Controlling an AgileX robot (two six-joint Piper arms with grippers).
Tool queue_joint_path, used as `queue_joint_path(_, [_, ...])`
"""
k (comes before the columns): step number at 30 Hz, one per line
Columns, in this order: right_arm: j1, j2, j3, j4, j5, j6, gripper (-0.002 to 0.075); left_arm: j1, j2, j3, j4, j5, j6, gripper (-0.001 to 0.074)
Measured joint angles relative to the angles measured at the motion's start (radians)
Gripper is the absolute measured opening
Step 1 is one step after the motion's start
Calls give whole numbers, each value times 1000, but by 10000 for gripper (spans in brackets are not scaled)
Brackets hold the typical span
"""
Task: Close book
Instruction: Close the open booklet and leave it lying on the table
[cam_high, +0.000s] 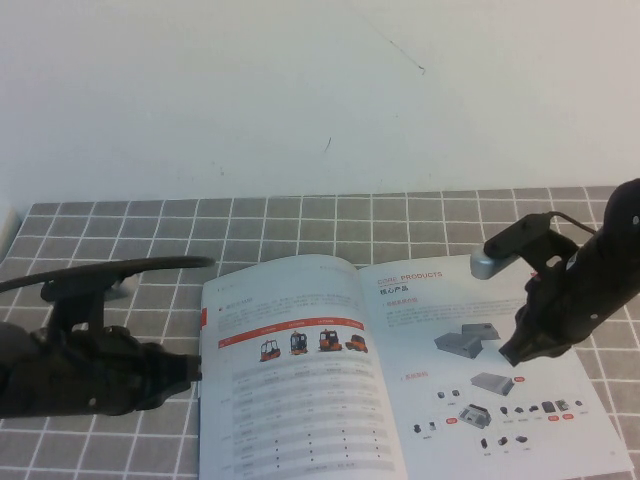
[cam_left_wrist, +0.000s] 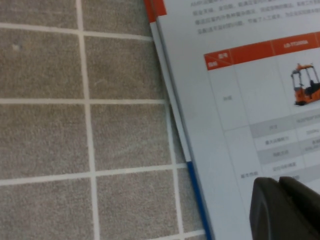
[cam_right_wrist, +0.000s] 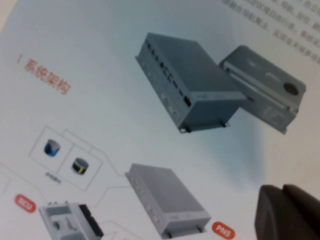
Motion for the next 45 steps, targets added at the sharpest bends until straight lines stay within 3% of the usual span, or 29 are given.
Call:
queue_joint_path(21, [0,68,-19,-16,11,60,-1,-3,223,-63,-13,-53,31,-2])
queue_joint_path(45, [0,70,-20,-11,20,61,-1,-3,274,-85,-55,-52,39,-2])
